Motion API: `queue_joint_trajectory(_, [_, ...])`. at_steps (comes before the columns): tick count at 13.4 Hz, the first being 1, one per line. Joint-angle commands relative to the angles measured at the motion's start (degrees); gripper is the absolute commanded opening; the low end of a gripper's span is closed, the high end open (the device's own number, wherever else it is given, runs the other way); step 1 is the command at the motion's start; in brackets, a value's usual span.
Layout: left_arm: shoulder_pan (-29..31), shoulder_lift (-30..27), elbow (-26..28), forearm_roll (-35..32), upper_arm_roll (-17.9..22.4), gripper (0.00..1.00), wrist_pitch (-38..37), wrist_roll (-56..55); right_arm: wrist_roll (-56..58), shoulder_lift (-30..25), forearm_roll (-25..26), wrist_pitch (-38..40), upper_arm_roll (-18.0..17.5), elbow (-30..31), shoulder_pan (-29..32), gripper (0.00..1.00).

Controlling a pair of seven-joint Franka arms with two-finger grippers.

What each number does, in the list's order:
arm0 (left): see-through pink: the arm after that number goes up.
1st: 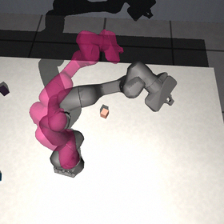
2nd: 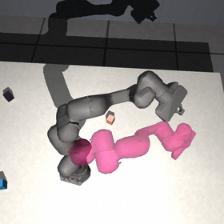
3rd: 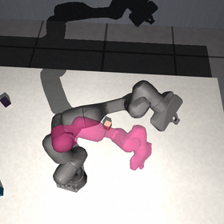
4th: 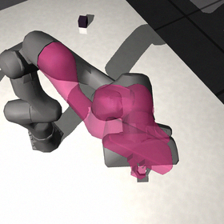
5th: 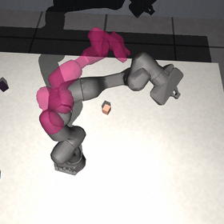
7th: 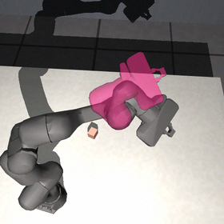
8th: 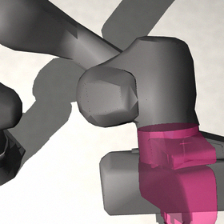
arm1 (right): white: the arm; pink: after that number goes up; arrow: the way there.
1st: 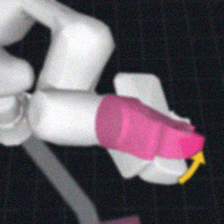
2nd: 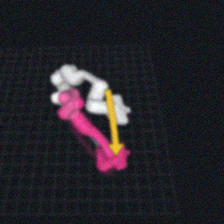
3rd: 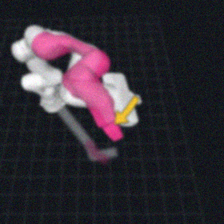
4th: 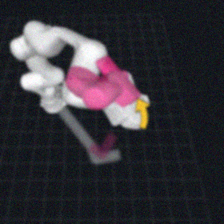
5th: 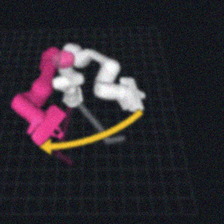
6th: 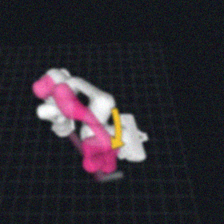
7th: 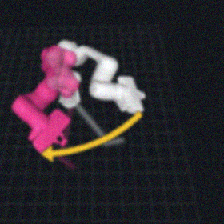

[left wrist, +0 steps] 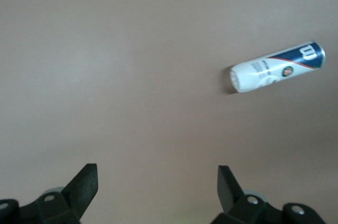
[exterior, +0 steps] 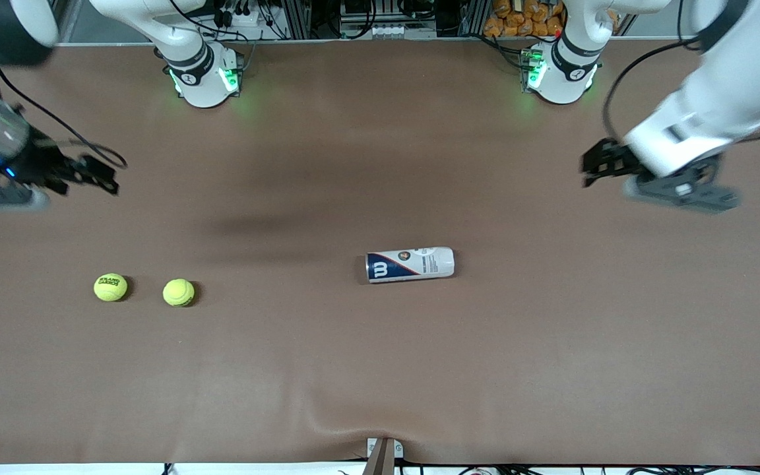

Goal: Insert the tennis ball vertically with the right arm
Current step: 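Reach the right gripper to the tennis balls while the left gripper reaches the can, then grasp a tennis ball with the right gripper while the left gripper grasps the can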

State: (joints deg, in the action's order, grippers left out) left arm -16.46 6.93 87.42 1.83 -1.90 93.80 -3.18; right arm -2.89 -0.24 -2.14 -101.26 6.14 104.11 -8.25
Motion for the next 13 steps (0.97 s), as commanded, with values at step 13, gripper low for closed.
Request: queue_joint_trajectory(13, [-19.22,28.83,-9.54,0.55,0.23,1.0,23.33,12.73,-0.28,25.81,0.21,-25.38,0.19,0.83,-0.54,1.0])
